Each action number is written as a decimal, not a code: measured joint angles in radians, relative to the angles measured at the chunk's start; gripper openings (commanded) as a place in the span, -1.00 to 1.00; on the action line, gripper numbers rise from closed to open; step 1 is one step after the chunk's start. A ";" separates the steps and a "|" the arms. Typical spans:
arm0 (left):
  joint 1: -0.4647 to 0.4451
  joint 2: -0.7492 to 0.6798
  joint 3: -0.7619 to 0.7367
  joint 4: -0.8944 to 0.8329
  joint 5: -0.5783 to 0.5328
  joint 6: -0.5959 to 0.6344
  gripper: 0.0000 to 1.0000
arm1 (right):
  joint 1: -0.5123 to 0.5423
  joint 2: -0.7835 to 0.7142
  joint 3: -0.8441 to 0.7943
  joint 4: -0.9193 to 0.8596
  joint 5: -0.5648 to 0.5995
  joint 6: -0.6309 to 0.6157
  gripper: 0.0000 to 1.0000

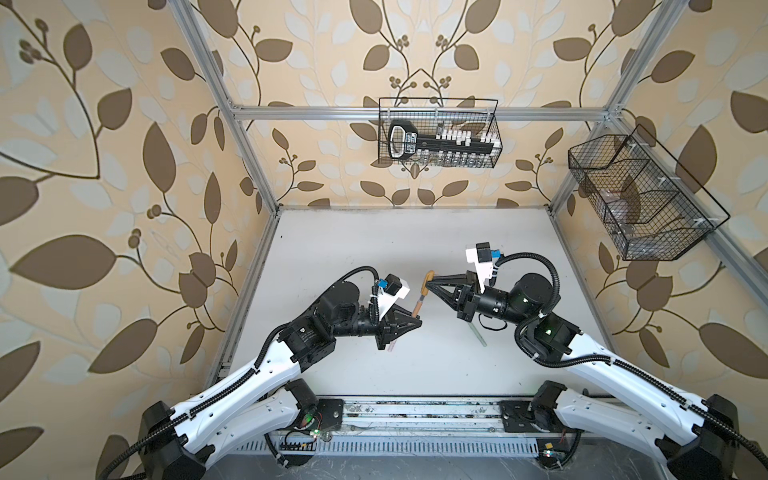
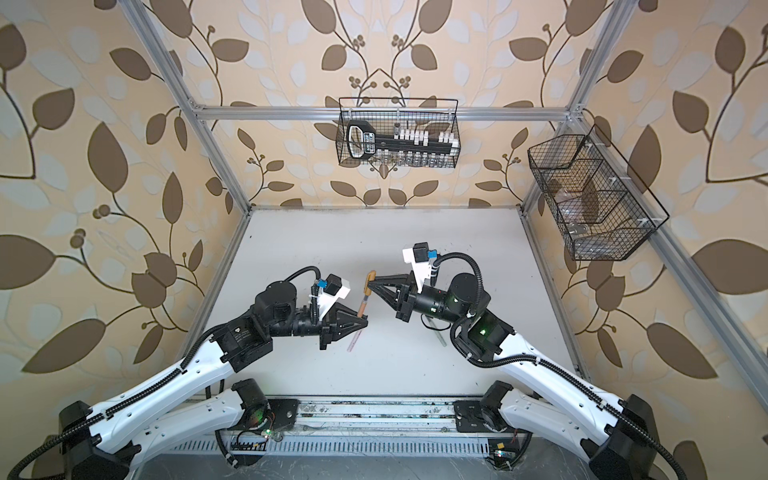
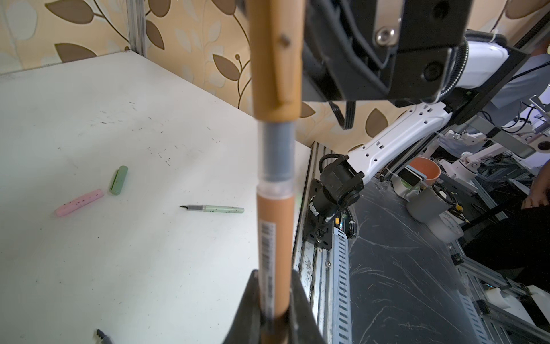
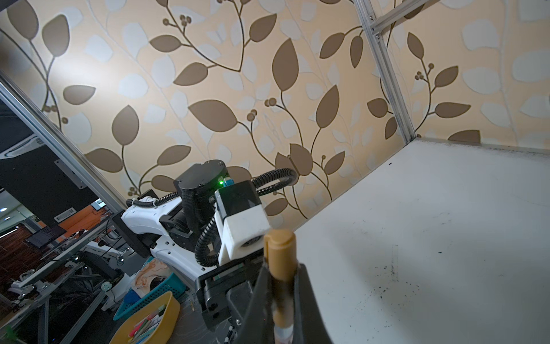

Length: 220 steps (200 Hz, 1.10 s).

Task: Insert the pens into the pen caps
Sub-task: 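Lower the tan cap with the right gripper onto the pen tip, then push the tan cap down over the pen with the right gripper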

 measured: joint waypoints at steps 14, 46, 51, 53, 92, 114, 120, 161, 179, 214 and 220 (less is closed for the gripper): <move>0.000 0.000 0.000 0.009 0.000 0.006 -1.00 | 0.002 -0.010 0.000 -0.007 0.001 -0.003 -1.00; 0.000 0.002 0.000 0.017 0.000 0.013 -1.00 | 0.012 -0.014 0.000 -0.013 0.013 -0.013 -0.96; 0.000 0.003 0.001 0.018 0.000 0.013 -1.00 | 0.016 -0.014 0.000 -0.016 0.016 -0.019 -0.94; 0.000 0.003 0.001 0.017 -0.001 0.013 -1.00 | 0.017 -0.014 0.000 -0.018 0.018 -0.019 -0.94; 0.000 0.009 0.021 0.009 -0.017 0.017 -1.00 | 0.033 -0.014 0.000 -0.053 0.039 -0.055 -0.49; 0.000 0.021 0.046 0.011 -0.022 0.018 -1.00 | 0.034 -0.017 0.005 -0.105 0.043 -0.088 -0.22; 0.000 0.026 0.053 0.011 -0.022 0.018 -1.00 | 0.034 -0.019 0.007 -0.122 0.045 -0.095 -0.16; 0.000 0.066 0.059 0.012 -0.021 0.017 -1.00 | 0.014 -0.056 0.047 -0.222 0.021 -0.132 0.09; 0.000 0.076 0.059 0.008 -0.021 0.014 -1.00 | -0.035 -0.060 0.076 -0.223 -0.025 -0.119 0.20; 0.000 0.071 0.059 0.009 -0.017 0.009 -1.00 | -0.113 -0.032 0.126 -0.226 -0.087 -0.111 0.22; 0.000 0.069 0.059 0.009 -0.017 0.008 -1.00 | -0.121 -0.023 0.130 -0.225 -0.097 -0.108 0.21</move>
